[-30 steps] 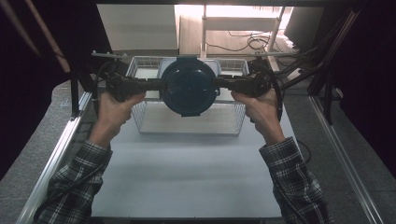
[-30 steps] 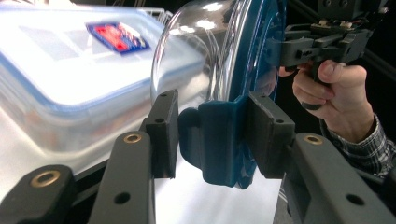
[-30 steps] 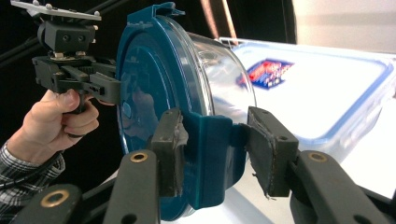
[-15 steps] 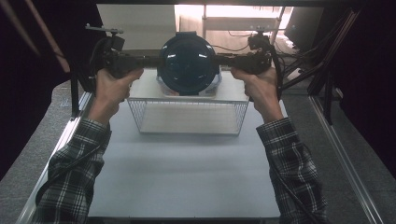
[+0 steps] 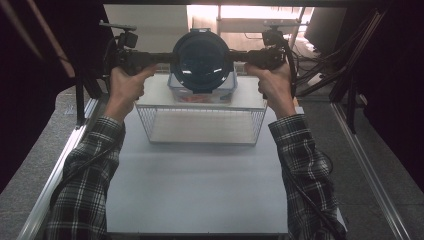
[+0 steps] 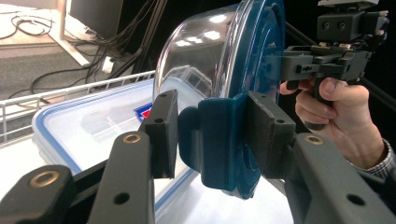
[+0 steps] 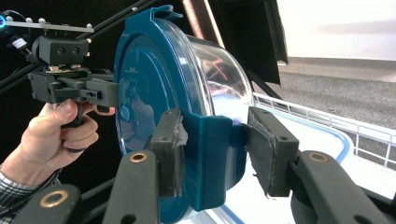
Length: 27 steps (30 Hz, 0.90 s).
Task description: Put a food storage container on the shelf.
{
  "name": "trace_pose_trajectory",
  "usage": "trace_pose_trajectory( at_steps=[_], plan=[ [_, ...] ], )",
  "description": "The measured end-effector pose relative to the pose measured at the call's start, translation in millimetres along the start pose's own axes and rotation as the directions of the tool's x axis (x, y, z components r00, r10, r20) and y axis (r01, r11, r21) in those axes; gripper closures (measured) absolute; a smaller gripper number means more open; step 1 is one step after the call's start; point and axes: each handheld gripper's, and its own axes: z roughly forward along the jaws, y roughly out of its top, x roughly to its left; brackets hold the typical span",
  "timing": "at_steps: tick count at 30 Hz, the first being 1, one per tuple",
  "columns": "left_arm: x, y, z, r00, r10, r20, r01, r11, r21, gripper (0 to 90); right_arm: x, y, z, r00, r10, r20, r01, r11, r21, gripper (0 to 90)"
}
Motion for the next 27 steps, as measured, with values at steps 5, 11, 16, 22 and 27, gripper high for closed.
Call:
trace_pose_trajectory(
  at_steps=[5, 11, 16, 22, 27],
  plan=[
    [3.9, -2.0, 2.6, 1.0000, -0.004, -0.002, 0.004, 0.9999, -0.016, 56.6, -8.5, 0.5, 5.7, 0.9995, 0.030, -0.006, -0.030, 0.999, 0.020, 56.5],
    [5.9, -0.4, 8.0, 0.9996, 0.019, -0.022, -0.020, 0.9996, -0.020, 55.1, -11.1, 2.9, 8.6, 0.9989, 0.039, 0.025, -0.040, 0.999, 0.014, 54.6],
    [8.1, -0.6, 8.5, 0.9991, 0.024, -0.036, -0.025, 0.9993, -0.026, 54.1, -11.6, 4.4, 11.1, 0.9986, 0.042, 0.032, -0.043, 0.999, 0.010, 54.4],
    [12.8, -2.1, 9.5, 0.9985, 0.015, -0.053, -0.017, 0.9989, -0.044, 53.0, -11.3, 6.1, 15.0, 0.9982, 0.041, 0.044, -0.041, 0.999, 0.003, 54.0],
    [6.2, -4.2, 15.8, 0.9816, 0.101, -0.162, -0.104, 0.9946, -0.009, 62.1, -12.9, 6.0, 18.9, 0.9955, 0.049, 0.081, -0.048, 0.999, -0.011, 53.7]
  ],
)
